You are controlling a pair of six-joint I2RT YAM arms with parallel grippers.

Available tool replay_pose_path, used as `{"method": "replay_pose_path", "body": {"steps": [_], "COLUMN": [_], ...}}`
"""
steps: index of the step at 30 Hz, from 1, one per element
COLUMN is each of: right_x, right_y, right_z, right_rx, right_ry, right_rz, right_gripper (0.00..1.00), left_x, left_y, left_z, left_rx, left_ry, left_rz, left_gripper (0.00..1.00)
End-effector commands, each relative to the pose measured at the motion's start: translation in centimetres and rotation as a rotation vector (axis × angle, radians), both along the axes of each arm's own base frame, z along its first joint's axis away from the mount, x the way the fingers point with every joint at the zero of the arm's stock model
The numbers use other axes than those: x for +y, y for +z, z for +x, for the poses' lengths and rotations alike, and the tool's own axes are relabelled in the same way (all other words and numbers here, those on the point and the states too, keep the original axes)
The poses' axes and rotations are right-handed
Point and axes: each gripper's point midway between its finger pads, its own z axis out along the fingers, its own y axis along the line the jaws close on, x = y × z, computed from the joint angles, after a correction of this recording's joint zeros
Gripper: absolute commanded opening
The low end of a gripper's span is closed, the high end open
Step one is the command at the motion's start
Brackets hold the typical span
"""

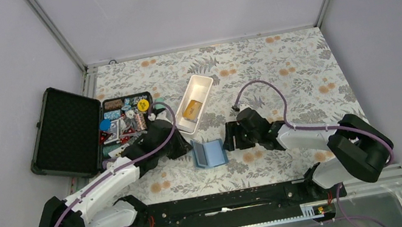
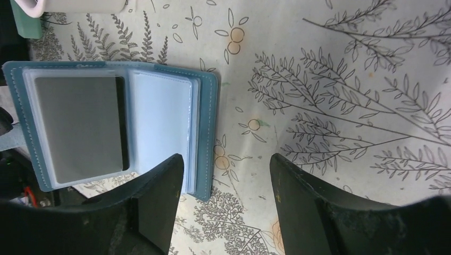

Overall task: Put the credit cards into the card holder
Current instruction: Insert the credit card into the card holder, then close the card holder at the center of the board.

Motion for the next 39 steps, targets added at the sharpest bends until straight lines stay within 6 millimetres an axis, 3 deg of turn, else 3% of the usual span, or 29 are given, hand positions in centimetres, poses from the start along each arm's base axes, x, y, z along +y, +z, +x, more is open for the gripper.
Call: {"method": "replay_pose_path", "body": {"steps": [1, 8, 21, 25, 32, 39], "right_x": [1.8, 1.0, 0.4, -0.2, -3.3, -4.8], "right_y": [1.4, 0.7, 0.4, 1.2, 3.5, 5.3], "right_z": [0.0, -0.1, -0.3, 0.3, 1.2, 1.0], "right_rx": [0.010, 0.012, -0.002, -0.043, -0.174, -0.244], "right_ry": [0.010, -0.081, -0.100, -0.130, -0.228, -0.255], "right_rz": [0.150, 0.188, 0.194, 0.184, 0.143, 0.148], "right_gripper": [0.67, 0.65, 0.60, 0.61, 0.63, 0.64], "left_x": [-1.8, -3.6, -7.2, -8.4, -11.1, -14.3], "left_y": [2.8, 3.1, 4.8, 4.5, 4.1, 5.0], "left_z": [0.8, 1.1, 1.0, 0.9, 0.9, 1.6], "left_rx": [-0.040, -0.027, -0.049, -0.044, -0.045, -0.083], "left_ry": [-0.038, -0.070, -0.136, -0.160, -0.203, -0.248], "left_rz": [-0.074, -0.107, -0.171, -0.191, -0.236, -0.287], "left_gripper": [0.12, 0.16, 0.22, 0.27, 0.28, 0.28]}}
